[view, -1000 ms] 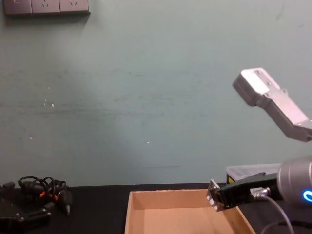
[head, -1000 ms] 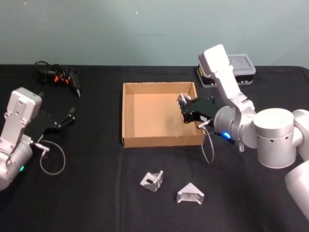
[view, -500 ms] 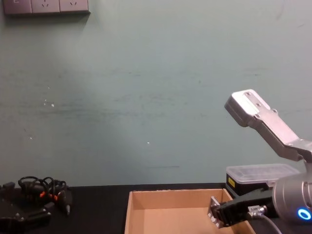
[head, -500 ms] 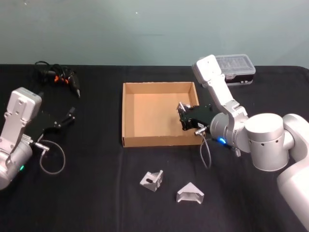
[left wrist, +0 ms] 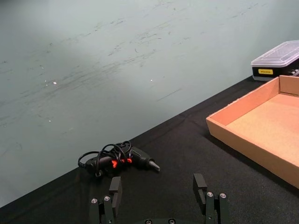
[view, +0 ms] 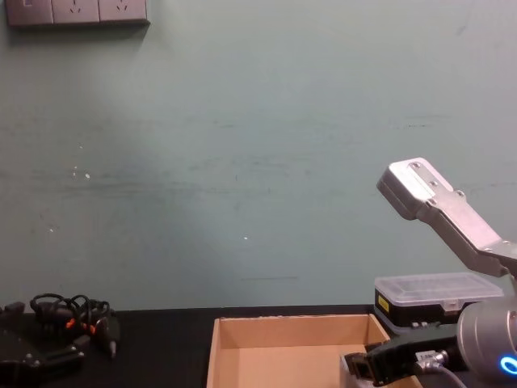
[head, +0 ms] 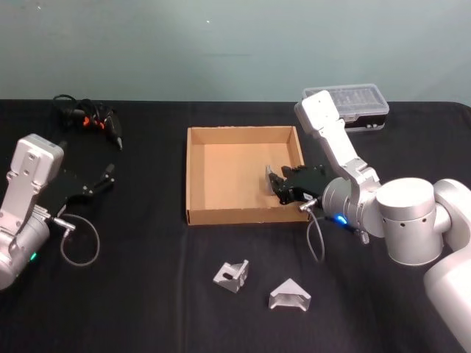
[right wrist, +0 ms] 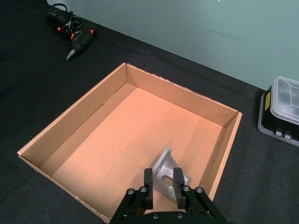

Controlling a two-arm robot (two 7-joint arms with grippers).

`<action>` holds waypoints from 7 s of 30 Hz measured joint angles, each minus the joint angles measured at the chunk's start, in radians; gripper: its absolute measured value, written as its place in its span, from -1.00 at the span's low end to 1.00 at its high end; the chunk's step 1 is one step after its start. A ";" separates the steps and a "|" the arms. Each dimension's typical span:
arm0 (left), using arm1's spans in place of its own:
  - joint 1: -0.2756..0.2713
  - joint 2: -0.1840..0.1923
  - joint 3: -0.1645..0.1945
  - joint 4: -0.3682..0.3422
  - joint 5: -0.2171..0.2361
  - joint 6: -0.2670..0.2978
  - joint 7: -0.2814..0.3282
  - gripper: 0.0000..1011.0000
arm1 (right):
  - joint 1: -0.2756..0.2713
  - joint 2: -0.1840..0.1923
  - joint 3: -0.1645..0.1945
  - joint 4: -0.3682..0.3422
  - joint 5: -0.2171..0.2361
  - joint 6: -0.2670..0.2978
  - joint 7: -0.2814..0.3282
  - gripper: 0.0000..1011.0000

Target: Use one hand to pick up the angle iron from the table and place it into the box.

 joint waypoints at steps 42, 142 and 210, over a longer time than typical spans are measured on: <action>0.000 0.000 0.000 0.000 0.000 0.000 0.000 0.98 | -0.401 0.301 0.263 -0.493 0.171 -0.055 0.196 0.98; 0.000 0.000 0.000 0.000 0.000 0.000 0.000 0.98 | -0.524 0.376 0.078 -0.487 0.171 -0.089 0.143 -0.15; 0.000 0.000 0.000 0.000 0.000 0.000 0.000 0.98 | -0.029 0.014 -0.097 -0.123 -0.114 -0.051 0.002 -0.87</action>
